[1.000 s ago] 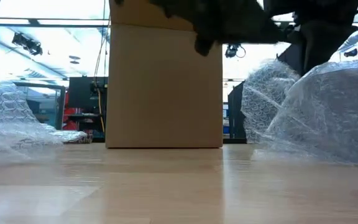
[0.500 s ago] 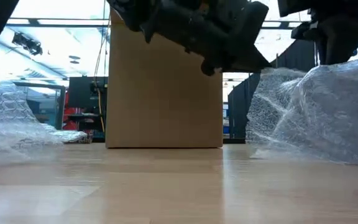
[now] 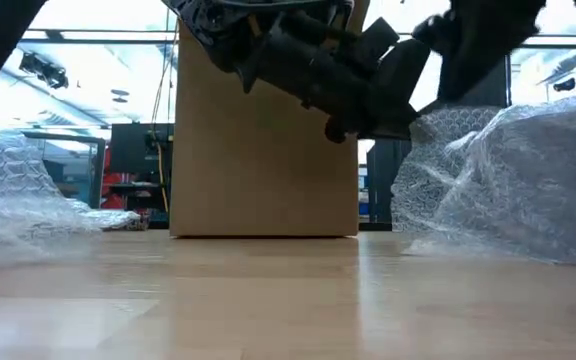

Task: Wrap mug
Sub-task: Wrap the blue mug with the top bubble wrap

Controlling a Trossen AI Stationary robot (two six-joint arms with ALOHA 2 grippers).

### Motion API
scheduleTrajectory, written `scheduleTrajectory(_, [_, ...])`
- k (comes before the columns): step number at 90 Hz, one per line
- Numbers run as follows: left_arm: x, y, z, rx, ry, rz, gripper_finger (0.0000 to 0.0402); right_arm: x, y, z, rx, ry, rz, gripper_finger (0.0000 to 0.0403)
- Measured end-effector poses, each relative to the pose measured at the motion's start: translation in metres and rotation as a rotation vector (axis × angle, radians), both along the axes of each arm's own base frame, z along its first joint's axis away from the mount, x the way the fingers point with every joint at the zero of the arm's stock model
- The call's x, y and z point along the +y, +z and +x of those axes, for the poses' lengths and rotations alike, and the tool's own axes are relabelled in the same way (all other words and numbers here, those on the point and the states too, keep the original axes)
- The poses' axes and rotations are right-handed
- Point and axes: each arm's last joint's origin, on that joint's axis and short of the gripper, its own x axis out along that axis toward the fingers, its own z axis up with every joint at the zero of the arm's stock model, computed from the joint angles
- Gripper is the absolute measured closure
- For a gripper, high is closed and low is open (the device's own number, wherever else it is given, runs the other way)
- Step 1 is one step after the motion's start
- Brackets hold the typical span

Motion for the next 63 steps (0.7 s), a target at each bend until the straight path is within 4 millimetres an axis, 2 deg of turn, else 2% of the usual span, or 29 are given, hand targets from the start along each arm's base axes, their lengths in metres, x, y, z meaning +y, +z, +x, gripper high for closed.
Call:
scheduleTrajectory(13, [-0.004, -0.002, -0.001, 0.022, -0.001, -0.020, 0.0386, -0.014, -0.015, -0.008, 0.119, -0.047, -0.041, 0.0403])
scheduleTrajectory(28, [-0.014, -0.005, -0.003, 0.050, -0.017, -0.027, 0.0386, -0.026, -0.013, -0.022, 0.199, -0.169, -0.104, 0.0403])
scheduleTrajectory(46, [-0.037, -0.006, -0.006, 0.067, -0.067, -0.027, 0.0386, -0.016, -0.012, -0.030, 0.227, -0.181, -0.049, 0.0403])
scheduleTrajectory(63, [-0.055, -0.004, -0.008, 0.036, -0.100, -0.048, 0.0386, -0.006, -0.028, -0.043, 0.284, -0.206, -0.012, 0.0403])
